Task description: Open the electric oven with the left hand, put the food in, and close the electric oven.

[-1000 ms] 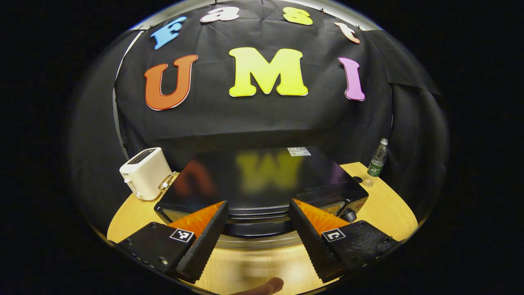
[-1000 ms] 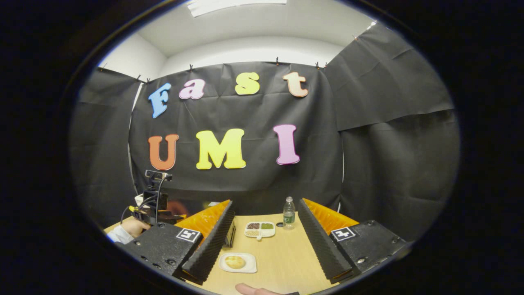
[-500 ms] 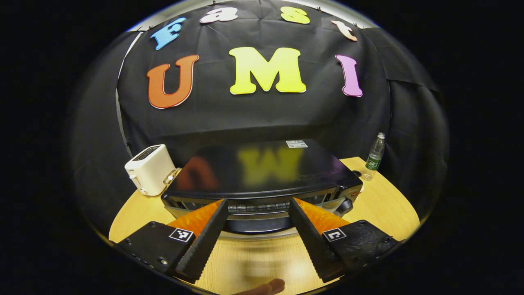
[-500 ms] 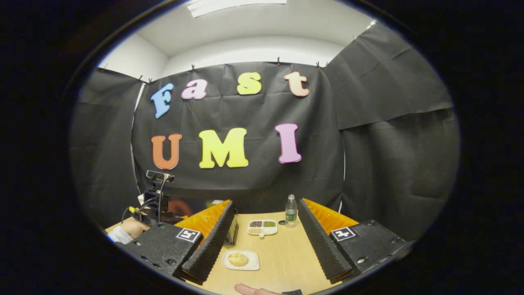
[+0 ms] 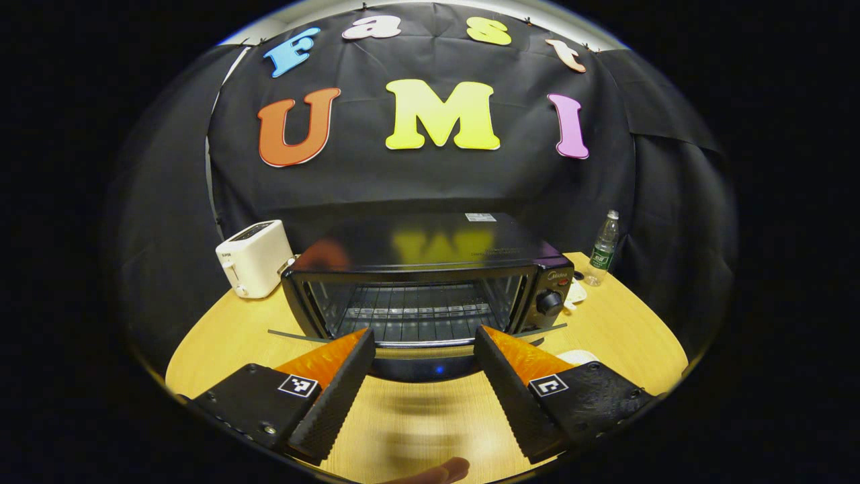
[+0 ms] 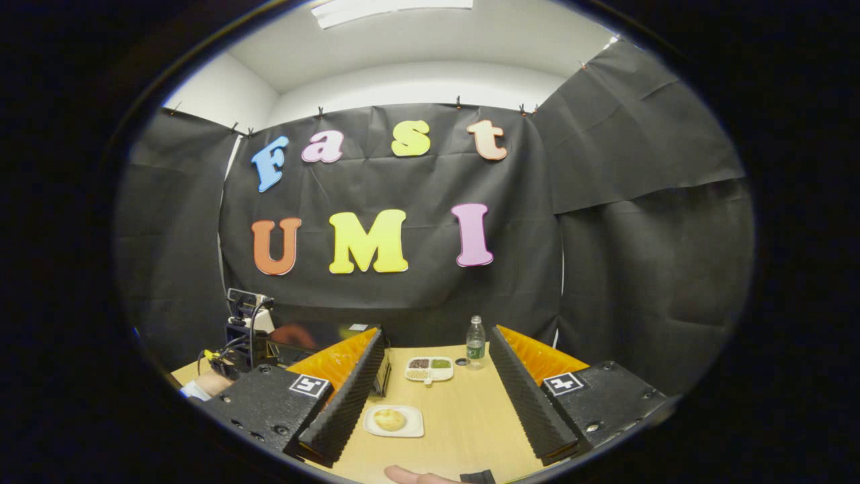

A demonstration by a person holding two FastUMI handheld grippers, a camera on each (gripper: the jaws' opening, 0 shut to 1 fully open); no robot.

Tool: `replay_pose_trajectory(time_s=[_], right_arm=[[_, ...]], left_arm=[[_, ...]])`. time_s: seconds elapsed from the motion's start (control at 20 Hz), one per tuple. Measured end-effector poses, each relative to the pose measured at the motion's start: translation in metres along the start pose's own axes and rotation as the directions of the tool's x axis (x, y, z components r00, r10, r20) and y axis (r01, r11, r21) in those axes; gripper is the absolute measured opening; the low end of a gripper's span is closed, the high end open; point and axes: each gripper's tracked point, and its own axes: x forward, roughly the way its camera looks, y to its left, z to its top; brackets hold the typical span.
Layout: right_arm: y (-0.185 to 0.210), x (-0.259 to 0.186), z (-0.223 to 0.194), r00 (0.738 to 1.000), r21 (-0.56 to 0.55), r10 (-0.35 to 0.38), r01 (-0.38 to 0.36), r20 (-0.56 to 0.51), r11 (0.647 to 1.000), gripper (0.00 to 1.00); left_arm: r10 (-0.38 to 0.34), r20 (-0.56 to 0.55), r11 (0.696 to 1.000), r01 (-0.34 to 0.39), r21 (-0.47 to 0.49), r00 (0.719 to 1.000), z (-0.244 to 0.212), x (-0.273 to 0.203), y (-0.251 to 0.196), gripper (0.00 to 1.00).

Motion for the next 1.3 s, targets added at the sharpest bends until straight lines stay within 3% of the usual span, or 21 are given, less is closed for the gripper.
replay_pose_trajectory(time_s=[0.05,0.1,0.15,0.2,0.35,0.4,0.6,0.65,0.75,0.8,0.9,0.95,1.15,1.3], right_arm=[[-0.001,-0.002,-0.001,1.0,0.001,-0.003,0.003,-0.001,1.0,0.95],[-0.001,-0.002,-0.001,1.0,0.001,-0.004,0.004,-0.001,1.0,1.0],[0.0,-0.002,-0.002,1.0,0.002,-0.002,0.002,-0.002,1.0,0.94],[0.001,-0.002,-0.002,1.0,0.005,-0.002,0.002,-0.006,1.0,1.0],[0.005,-0.003,-0.007,1.0,0.004,0.004,-0.004,-0.014,1.0,1.0],[0.007,-0.003,-0.007,1.0,-0.001,0.006,-0.006,-0.016,1.0,0.94],[0.014,-0.005,-0.01,1.0,-0.009,0.014,-0.014,-0.017,1.0,0.95],[0.014,-0.005,-0.012,1.0,-0.01,0.012,-0.013,-0.018,1.0,1.0],[0.016,-0.005,-0.015,1.0,-0.008,0.013,-0.013,-0.025,1.0,0.95],[0.017,-0.004,-0.017,0.999,-0.004,0.015,-0.015,-0.031,1.0,1.0],[0.019,-0.003,-0.021,0.999,0.0,0.023,-0.023,-0.045,1.0,1.0],[0.02,-0.003,-0.022,0.999,0.0,0.024,-0.024,-0.048,1.0,0.95],[0.022,-0.004,-0.022,0.999,-0.007,0.022,-0.022,-0.046,1.0,0.94],[0.023,-0.003,-0.016,0.999,-0.017,0.018,-0.019,-0.036,1.0,0.95]], left_arm=[[0.004,-0.004,1.0,-0.004,0.003,1.0,-0.007,-0.005,-0.001,0.99],[0.009,0.003,1.0,-0.009,0.002,1.0,-0.015,-0.009,-0.001,0.99],[0.011,0.005,1.0,-0.011,-0.003,1.0,-0.023,-0.012,-0.001,0.98],[0.012,0.009,1.0,-0.012,-0.005,1.0,-0.03,-0.015,-0.002,0.99],[0.014,0.0,1.0,-0.014,-0.012,1.0,-0.048,-0.022,-0.004,0.98],[0.014,0.002,1.0,-0.014,-0.011,1.0,-0.052,-0.023,-0.004,0.98],[0.012,-0.012,1.0,-0.012,-0.017,1.0,-0.077,-0.028,-0.005,0.98],[0.01,-0.024,1.0,-0.011,-0.016,1.0,-0.085,-0.028,-0.006,0.98],[0.004,-0.038,1.0,-0.004,-0.011,0.999,-0.096,-0.029,-0.007,0.98],[0.002,-0.044,1.0,-0.002,0.002,0.999,-0.1,-0.03,-0.007,0.98],[0.003,-0.059,1.0,-0.003,0.0,0.998,-0.11,-0.029,-0.007,0.98],[0.004,-0.064,1.0,-0.005,-0.004,0.998,-0.115,-0.029,-0.006,0.98],[0.008,-0.125,0.999,-0.014,-0.042,0.992,-0.144,-0.024,-0.003,0.96],[0.006,-0.116,0.999,-0.011,-0.043,0.993,-0.142,-0.024,-0.001,0.96]])
